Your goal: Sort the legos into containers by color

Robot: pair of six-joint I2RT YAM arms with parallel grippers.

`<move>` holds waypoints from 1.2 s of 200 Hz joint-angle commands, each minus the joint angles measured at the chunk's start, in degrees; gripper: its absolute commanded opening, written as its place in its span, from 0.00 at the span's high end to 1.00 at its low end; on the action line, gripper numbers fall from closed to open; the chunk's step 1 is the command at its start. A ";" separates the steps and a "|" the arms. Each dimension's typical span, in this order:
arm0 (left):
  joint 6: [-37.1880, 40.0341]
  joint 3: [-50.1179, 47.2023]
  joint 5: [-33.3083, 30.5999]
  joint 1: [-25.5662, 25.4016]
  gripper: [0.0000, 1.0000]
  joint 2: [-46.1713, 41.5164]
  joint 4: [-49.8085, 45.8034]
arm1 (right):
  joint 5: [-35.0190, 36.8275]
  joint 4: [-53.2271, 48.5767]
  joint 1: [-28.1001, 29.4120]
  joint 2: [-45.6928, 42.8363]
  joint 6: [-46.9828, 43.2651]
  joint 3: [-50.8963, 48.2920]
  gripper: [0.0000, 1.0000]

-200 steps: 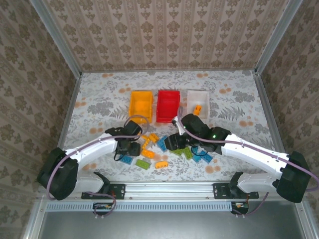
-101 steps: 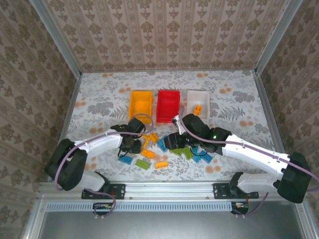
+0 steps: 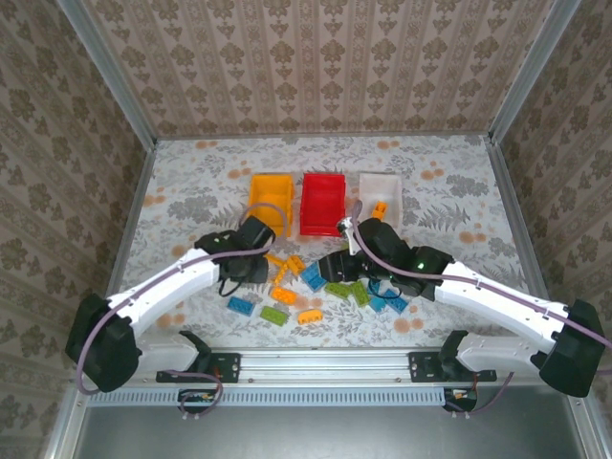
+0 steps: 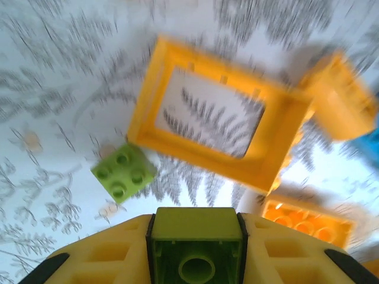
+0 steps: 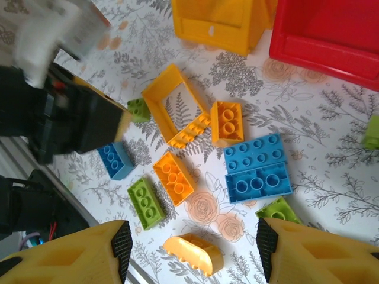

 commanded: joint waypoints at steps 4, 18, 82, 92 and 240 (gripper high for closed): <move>1.99 8.02 0.53 4.20 0.66 2.17 -1.59 | 4.00 2.13 -1.29 0.12 1.30 1.84 0.39; 3.66 13.55 1.34 6.18 0.66 7.16 -0.55 | 5.60 3.18 -2.09 1.17 1.30 3.20 0.39; 6.49 32.08 1.18 11.78 0.66 31.50 3.53 | 7.06 2.79 -6.59 5.84 0.92 9.47 0.39; 6.30 34.03 0.98 12.30 0.67 34.62 3.18 | 7.07 1.74 -7.20 6.41 1.36 9.90 0.40; 1.55 35.20 4.18 12.55 0.42 32.47 3.83 | 19.72 -21.69 -10.95 -2.79 15.41 -1.34 0.38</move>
